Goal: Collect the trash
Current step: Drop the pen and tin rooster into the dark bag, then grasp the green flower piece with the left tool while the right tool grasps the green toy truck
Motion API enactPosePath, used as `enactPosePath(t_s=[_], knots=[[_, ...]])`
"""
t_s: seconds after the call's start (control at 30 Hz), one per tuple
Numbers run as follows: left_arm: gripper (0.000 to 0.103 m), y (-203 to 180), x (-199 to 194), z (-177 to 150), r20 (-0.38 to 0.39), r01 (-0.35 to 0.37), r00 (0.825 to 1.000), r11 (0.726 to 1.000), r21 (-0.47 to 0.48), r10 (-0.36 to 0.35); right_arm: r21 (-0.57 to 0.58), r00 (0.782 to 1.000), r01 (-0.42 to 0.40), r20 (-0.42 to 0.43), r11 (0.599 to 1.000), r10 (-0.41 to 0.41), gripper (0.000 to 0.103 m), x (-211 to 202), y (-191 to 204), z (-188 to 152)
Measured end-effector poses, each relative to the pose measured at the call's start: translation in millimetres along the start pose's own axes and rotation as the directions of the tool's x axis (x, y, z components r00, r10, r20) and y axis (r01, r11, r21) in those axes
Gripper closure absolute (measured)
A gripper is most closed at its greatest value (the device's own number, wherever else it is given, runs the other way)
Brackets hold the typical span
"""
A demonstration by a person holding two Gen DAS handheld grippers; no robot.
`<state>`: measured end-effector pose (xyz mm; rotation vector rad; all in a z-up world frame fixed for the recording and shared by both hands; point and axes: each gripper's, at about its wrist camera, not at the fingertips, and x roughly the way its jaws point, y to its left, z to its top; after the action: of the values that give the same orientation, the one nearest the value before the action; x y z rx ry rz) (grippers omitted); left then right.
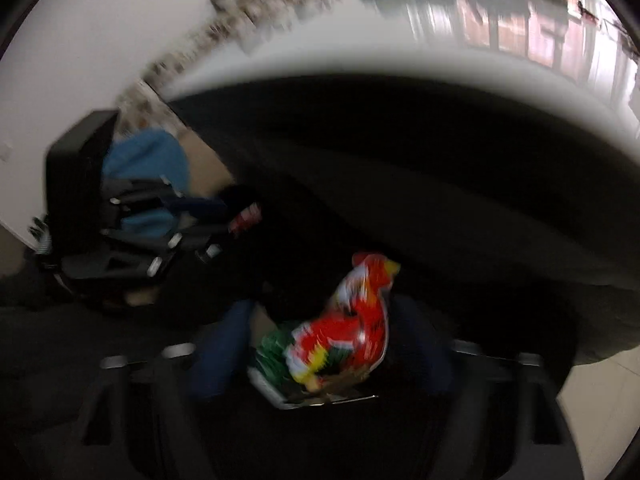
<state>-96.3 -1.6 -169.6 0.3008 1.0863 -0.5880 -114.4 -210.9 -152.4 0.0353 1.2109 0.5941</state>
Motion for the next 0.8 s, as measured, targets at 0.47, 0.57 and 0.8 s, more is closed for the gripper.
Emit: enactPosePath(t_s=[0.47,0.57,0.8], knots=[[0.012,31.0,-158.8,72.7,0.481,-0.119,0.87,0.993,-0.016,0.112,-0.142,0.928,0.078,0.373,0.987,-0.02,0.019,-144.6,21.8,137.7],[0.012,51.2,-168.2,109.9,0.54,-0.184,0.813,0.976,-0.117,0.218,-0.089,0.905,0.146,0.415,0.985,-0.097,0.019,-120.3,10.9,221.0],[0.012,104.0,-129.5,138.3,0.444,-0.075,0.868,0.944,-0.322,0.221,0.187,0.915,0.118,0.361,0.975,-0.18,0.018,-30.2,-32.3,365.8]])
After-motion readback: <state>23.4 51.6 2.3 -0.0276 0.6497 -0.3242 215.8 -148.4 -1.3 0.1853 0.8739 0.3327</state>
